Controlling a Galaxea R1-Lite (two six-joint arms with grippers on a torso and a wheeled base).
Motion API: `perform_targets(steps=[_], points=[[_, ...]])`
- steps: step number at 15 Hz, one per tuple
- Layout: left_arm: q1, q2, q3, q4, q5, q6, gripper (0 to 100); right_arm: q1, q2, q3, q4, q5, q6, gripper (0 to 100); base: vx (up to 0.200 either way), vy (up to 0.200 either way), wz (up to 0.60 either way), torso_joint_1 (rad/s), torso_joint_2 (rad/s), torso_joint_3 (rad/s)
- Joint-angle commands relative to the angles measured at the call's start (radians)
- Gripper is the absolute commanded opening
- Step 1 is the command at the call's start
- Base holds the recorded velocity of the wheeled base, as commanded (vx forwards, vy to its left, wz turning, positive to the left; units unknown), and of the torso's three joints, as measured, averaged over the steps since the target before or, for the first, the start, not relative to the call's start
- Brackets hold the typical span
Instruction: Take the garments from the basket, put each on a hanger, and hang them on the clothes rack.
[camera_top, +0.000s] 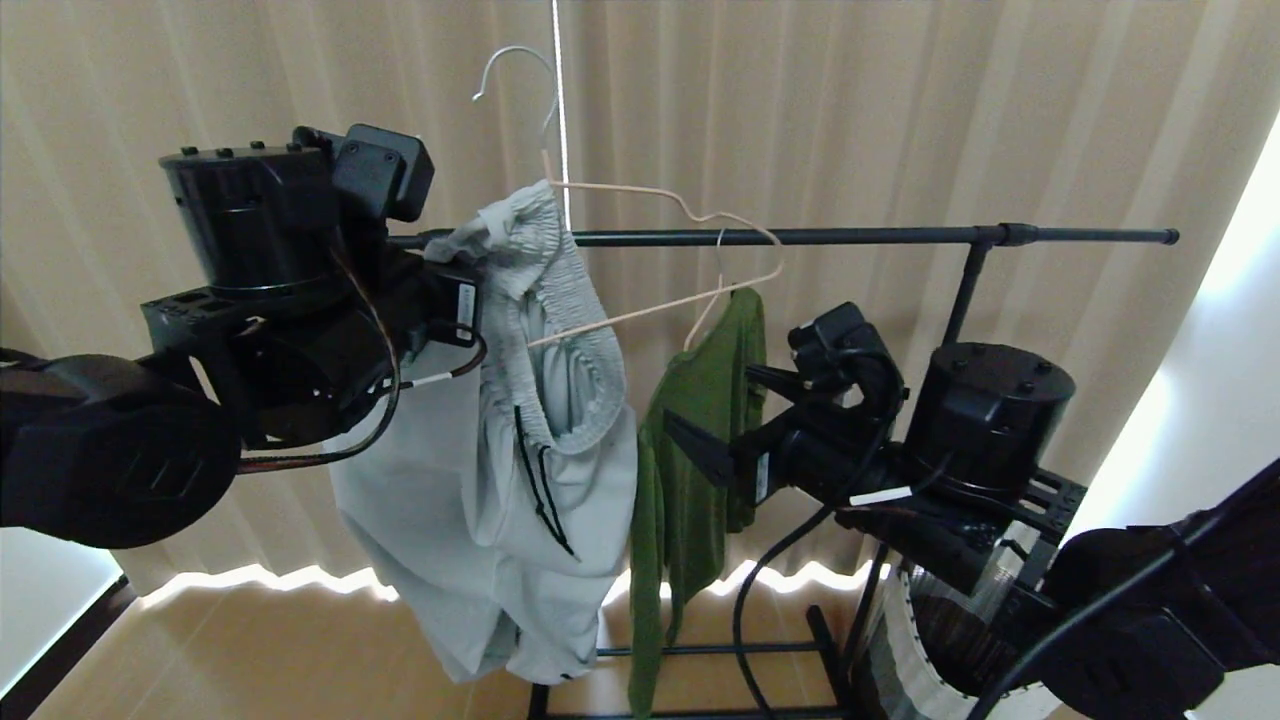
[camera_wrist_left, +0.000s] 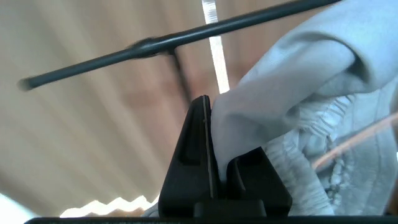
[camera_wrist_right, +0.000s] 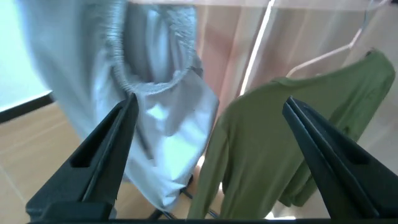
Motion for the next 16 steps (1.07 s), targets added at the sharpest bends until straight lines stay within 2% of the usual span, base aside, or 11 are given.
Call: perform_targets(steps=[1,6,13,14,16], points=[[-0.021,-0.045,0.021,-0.001,-0.012,0.000,0,-0.004,0.088,-0.058,-0.001,-0.003,0.011,100,0.000,0.000,0.00,0.000,0.00,0.000],[-0.055,-0.060,0.026,-0.004,-0.018,-0.004,0,-0.004,0.174,-0.149,0.001,-0.005,0.018,100,0.000,0.000,0.00,0.000,0.00,0.000],[-0.086,-0.063,0.038,-0.020,-0.018,-0.027,0,-0.002,0.175,-0.153,0.001,-0.011,0.018,100,0.000,0.000,0.00,0.000,0.00,0.000],[-0.089,-0.063,0.038,-0.020,-0.018,-0.027,0,-0.002,0.178,-0.153,0.001,-0.011,0.018,0,0.000,0.000,0.00,0.000,0.00,0.000],[-0.092,-0.066,0.038,-0.020,-0.018,-0.027,0,-0.002,0.188,-0.149,-0.001,-0.011,0.018,0,0.000,0.000,0.00,0.000,0.00,0.000]])
